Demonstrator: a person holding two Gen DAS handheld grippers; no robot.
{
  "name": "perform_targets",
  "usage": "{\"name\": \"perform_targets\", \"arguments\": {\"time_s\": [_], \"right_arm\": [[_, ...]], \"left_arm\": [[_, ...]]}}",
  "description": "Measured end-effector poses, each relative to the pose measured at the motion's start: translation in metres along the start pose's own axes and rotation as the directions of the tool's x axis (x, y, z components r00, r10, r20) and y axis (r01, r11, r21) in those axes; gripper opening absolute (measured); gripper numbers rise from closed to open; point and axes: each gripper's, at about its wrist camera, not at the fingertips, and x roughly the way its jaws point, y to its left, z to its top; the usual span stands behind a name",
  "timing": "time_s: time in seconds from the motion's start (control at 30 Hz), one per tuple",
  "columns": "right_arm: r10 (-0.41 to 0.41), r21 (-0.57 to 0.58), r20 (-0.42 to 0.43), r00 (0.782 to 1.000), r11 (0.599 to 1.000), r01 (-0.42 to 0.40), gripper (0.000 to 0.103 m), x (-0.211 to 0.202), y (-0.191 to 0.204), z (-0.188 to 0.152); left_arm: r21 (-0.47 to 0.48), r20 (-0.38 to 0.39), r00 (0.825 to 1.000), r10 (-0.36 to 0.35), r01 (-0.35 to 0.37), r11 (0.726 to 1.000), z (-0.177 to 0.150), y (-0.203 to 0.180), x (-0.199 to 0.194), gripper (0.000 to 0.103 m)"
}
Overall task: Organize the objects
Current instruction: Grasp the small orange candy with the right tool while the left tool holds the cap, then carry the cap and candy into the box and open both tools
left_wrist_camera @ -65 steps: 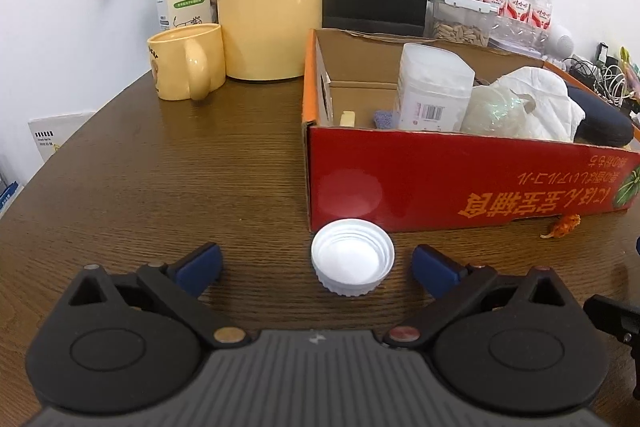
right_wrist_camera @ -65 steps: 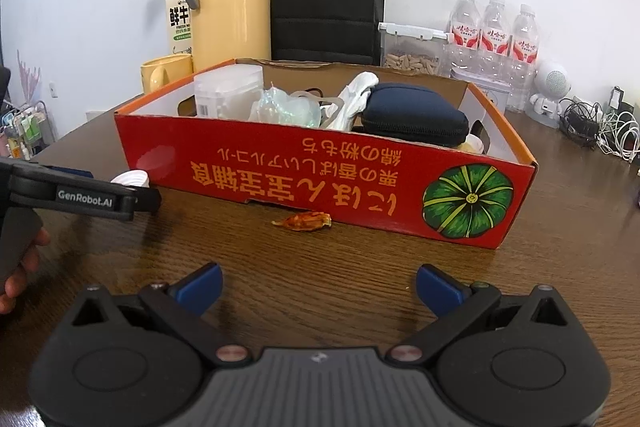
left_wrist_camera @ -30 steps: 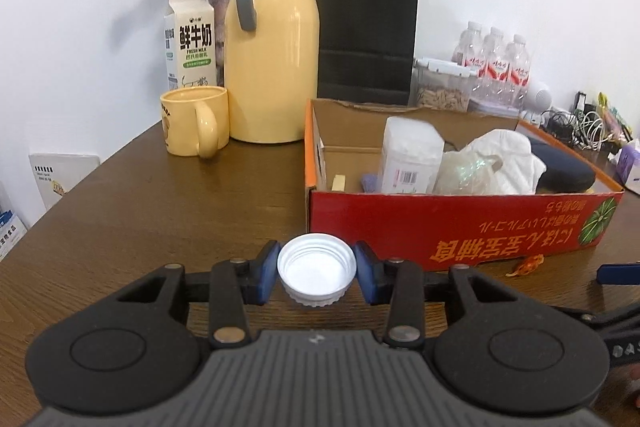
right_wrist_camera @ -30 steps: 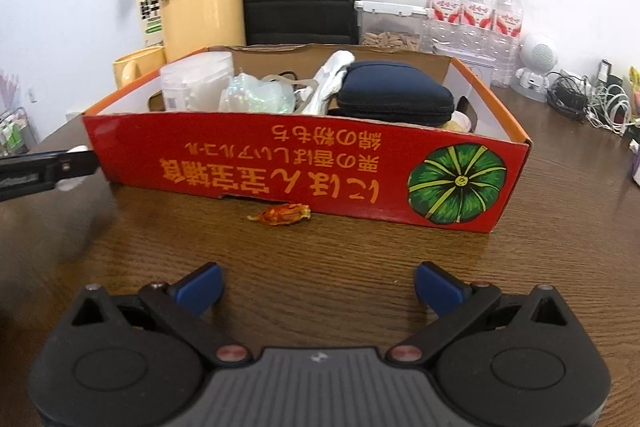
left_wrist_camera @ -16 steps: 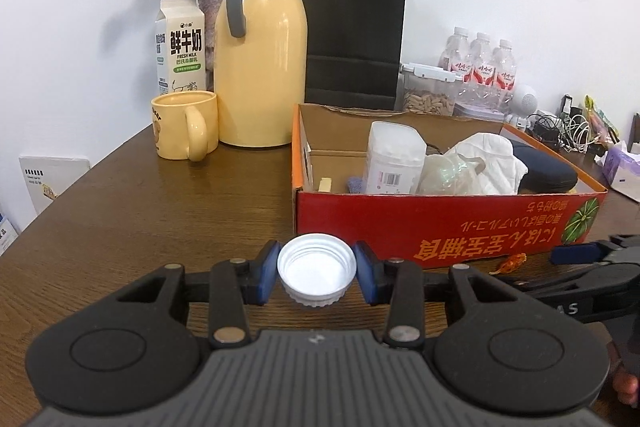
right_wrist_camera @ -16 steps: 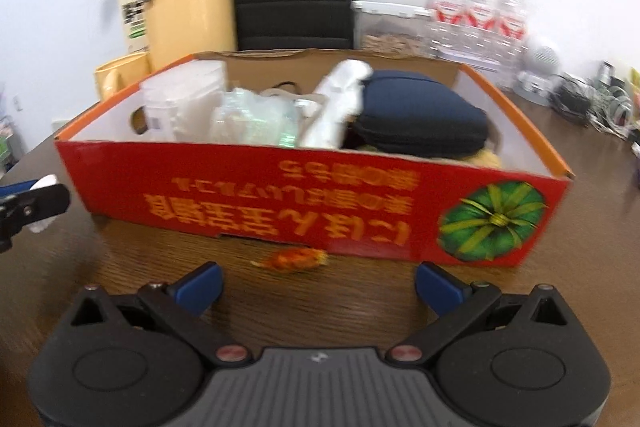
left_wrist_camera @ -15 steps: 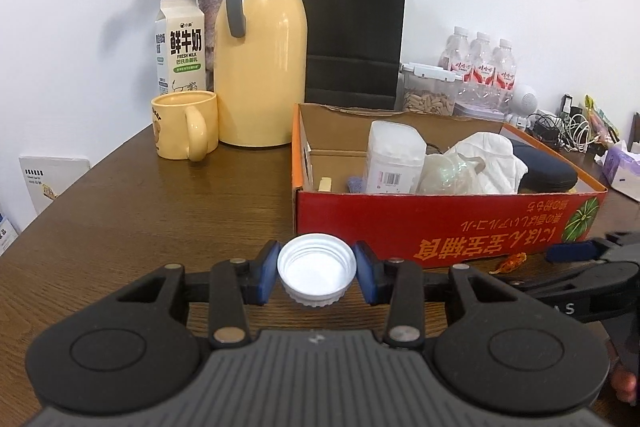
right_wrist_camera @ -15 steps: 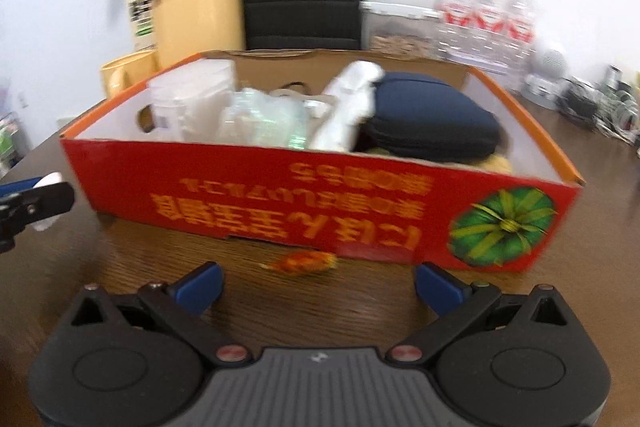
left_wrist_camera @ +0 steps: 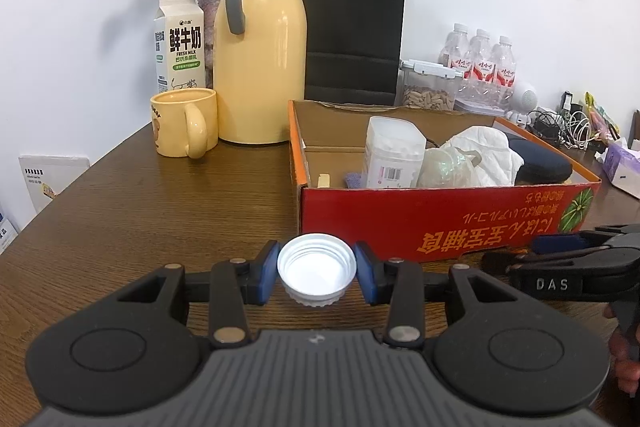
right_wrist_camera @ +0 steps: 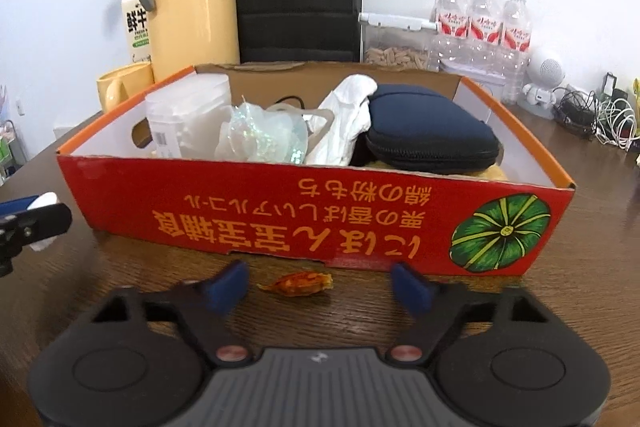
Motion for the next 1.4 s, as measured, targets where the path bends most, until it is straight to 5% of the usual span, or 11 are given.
{"name": "perform_targets", "arguments": {"time_s": [0.03, 0.2, 0.87, 1.0, 1.4], "right_arm": [[0.008, 0.001, 0.009, 1.000, 1.000, -0.008, 0.040, -0.002, 0.000, 0.000], [0.048, 0.014, 0.030, 0.998, 0.999, -0.049, 0.013, -0.009, -0.002, -0.003], [0.110, 0.013, 0.152, 0.982, 0.993, -0.113, 0.012, -0.050, -0.008, -0.014], [0.121, 0.011, 0.205, 0.971, 0.992, -0.126, 0.012, -0.067, -0.010, -0.015], [0.145, -0.030, 0.343, 0.928, 0.989, -0.143, 0.012, -0.074, -0.011, 0.069]], "left_arm": [[0.000, 0.000, 1.000, 0.000, 0.000, 1.000, 0.000, 0.000, 0.000, 0.041], [-0.002, -0.002, 1.000, 0.003, -0.003, 1.000, -0.001, 0.000, 0.000, 0.041], [-0.018, -0.001, 1.000, 0.011, -0.011, 1.000, 0.000, 0.004, 0.001, 0.041], [-0.037, 0.053, 0.999, 0.007, -0.005, 0.999, 0.005, 0.005, -0.011, 0.041], [-0.041, 0.200, 0.978, -0.056, 0.066, 0.997, 0.098, -0.039, -0.006, 0.041]]}}
